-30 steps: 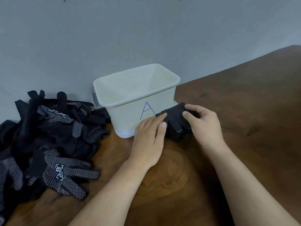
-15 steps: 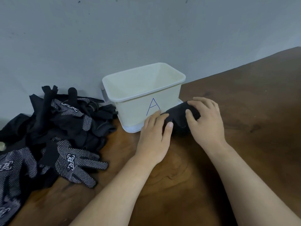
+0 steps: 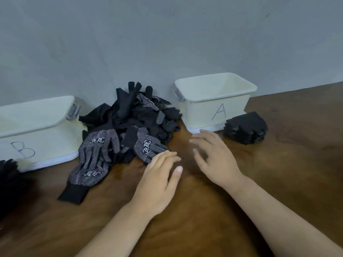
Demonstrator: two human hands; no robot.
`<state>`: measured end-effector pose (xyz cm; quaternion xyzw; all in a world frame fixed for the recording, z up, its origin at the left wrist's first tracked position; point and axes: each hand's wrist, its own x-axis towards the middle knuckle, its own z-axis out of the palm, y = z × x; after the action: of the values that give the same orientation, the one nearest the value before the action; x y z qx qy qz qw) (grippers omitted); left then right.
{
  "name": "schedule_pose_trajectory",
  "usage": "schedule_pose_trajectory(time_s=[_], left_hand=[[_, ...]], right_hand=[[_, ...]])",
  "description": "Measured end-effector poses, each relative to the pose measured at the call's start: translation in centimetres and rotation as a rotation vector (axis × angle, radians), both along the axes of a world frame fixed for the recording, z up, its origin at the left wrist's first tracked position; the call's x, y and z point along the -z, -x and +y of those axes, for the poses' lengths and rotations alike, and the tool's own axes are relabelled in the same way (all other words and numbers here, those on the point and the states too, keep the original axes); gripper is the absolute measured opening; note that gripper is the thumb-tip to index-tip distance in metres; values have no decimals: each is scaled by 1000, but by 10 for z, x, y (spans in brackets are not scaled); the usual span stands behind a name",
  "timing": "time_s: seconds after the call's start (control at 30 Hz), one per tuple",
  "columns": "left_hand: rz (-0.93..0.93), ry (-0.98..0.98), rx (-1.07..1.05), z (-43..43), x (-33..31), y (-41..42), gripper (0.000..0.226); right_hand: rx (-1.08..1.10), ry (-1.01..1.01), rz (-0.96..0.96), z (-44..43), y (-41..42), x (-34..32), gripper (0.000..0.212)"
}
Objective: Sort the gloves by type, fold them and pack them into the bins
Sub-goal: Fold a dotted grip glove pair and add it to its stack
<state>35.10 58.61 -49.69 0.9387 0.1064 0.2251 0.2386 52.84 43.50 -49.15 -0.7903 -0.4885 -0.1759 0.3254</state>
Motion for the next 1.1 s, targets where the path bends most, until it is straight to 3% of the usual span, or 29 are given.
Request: schedule_pose_trajectory(time_s=[0.27, 0.47, 0.57, 0.67, 0.73, 0.87, 1.1], left_hand=[[5, -87, -116, 71, 5, 99, 38], [42, -181, -106, 101, 7, 118, 34], [22, -174, -92, 99, 6, 114, 31], [-1, -137, -96, 99, 6, 113, 31], [-9, -98, -99, 99, 7, 115, 31], [-57, 23, -102, 93, 5, 118, 33], [-145, 121, -85, 85, -1, 121, 68]], right_hand=[[-51, 49, 104, 67, 59, 13, 34], [169, 131, 65, 117, 76, 11, 61], [205, 110, 108, 129, 72, 11, 51], [121, 13, 64, 127, 70, 9, 19], [19, -37, 42, 124, 72, 7, 13], [-221, -72, 136, 114, 85, -3, 18], [-508, -81, 479, 104, 99, -4, 31]])
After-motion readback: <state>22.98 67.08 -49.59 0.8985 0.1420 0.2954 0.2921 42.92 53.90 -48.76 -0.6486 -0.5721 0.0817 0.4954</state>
